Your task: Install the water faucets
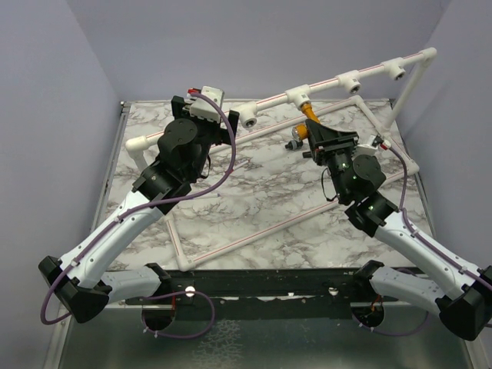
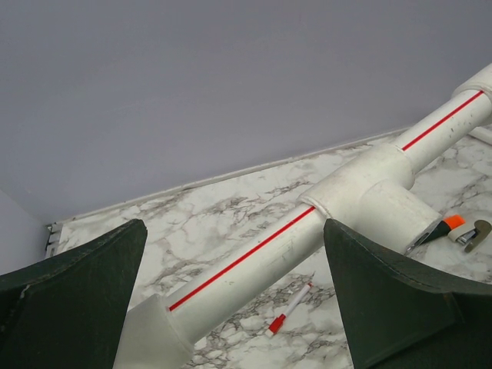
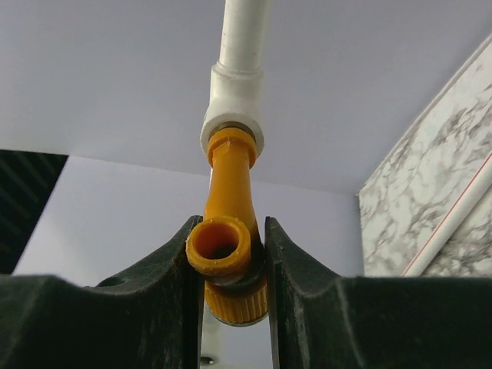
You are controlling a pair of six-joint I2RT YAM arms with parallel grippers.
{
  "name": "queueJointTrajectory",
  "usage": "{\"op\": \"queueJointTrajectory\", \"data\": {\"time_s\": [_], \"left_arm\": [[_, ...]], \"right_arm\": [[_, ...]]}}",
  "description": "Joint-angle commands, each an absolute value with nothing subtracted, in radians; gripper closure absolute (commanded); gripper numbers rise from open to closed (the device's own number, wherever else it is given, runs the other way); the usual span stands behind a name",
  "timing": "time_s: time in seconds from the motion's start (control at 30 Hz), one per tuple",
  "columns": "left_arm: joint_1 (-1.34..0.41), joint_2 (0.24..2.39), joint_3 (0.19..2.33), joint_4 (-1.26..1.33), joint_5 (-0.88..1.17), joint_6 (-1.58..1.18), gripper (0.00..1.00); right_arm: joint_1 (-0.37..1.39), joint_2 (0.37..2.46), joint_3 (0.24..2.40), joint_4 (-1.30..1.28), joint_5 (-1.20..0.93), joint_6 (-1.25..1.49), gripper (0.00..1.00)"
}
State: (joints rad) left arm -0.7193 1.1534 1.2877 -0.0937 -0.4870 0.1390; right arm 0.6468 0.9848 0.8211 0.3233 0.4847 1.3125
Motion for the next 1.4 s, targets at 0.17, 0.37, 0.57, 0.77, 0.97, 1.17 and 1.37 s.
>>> {"op": "queueJointTrajectory", "data": {"time_s": [0.17, 0.37, 0.57, 0.77, 0.97, 1.17, 1.37], "left_arm": [[-0.732, 1.144, 1.269, -0.133, -0.498, 0.132, 0.01], [-0.733, 1.153, 1.279, -0.141, -0.496, 0.131, 0.01], [-0.733, 1.158, 1.281, -0.141, -0.492, 0.130, 0.01], [-0.732, 1.164, 1.282, -0.143, -0.490, 0.129, 0.01], [-0.733, 1.165, 1.287, -0.148, -0.492, 0.130, 0.01], [-0.732, 1.169, 1.290, -0.150, -0.492, 0.130, 0.01], [-0.732, 1.175, 1.295, -0.151, -0.492, 0.131, 0.01]], "right_arm": [[0.646, 0.953, 0.804, 0.303, 0.529, 1.583, 0.99], [0.647, 0.920, 0.854, 0.168, 0.584, 1.489, 0.69], [0.646, 0.865, 0.836, 0.126, 0.609, 1.389, 0.33], [0.646, 0.825, 0.878, 0.060, 0.634, 1.165, 0.19], [0.646, 0.800, 0.922, 0.112, 0.623, 0.697, 0.19], [0.646, 0.799, 0.951, 0.164, 0.536, 0.197, 0.17], [0.646, 0.816, 0.980, 0.108, 0.327, -0.324, 0.17]]}}
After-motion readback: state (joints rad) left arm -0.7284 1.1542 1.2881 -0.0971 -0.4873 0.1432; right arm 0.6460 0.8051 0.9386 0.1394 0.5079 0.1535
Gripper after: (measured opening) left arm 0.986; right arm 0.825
